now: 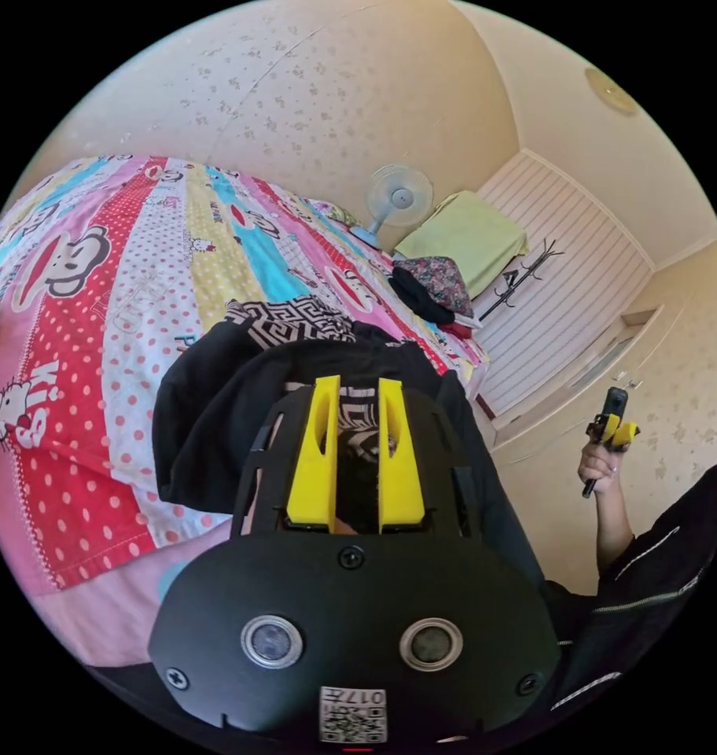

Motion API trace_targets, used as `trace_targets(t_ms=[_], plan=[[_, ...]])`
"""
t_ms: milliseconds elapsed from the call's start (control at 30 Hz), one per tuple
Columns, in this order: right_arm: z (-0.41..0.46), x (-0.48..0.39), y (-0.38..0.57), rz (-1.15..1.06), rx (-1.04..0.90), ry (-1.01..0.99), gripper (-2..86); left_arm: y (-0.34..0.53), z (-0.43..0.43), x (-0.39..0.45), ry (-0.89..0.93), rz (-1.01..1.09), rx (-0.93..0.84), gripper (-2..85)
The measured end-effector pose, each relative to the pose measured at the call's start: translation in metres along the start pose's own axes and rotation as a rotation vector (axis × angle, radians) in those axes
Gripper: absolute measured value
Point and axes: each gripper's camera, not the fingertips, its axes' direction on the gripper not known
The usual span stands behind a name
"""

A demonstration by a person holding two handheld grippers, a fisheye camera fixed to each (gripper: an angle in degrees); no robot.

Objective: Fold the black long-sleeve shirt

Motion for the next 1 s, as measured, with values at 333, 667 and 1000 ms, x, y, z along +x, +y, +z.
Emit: trace_targets(t_ms=[333, 667, 1000], plan=[[0.239, 0.048, -0.051, -0.020, -0.396, 0.351, 12.4, 0.016, -0.016, -0.055, -0.045, -0.276, -0.012, 1.3], [0.233, 0.004, -0.059, -0.109, -0.282, 0.693, 2.7, 0.011, -0.053, -0.050, 0.025, -0.113, -0.031, 3.4], [-0.081, 0.004, -0.031, 0.382, 0.259, 1.308, 7.1, 0.006, -0.040, 0.035, 0.091, 0.200, 0.032, 10.8]])
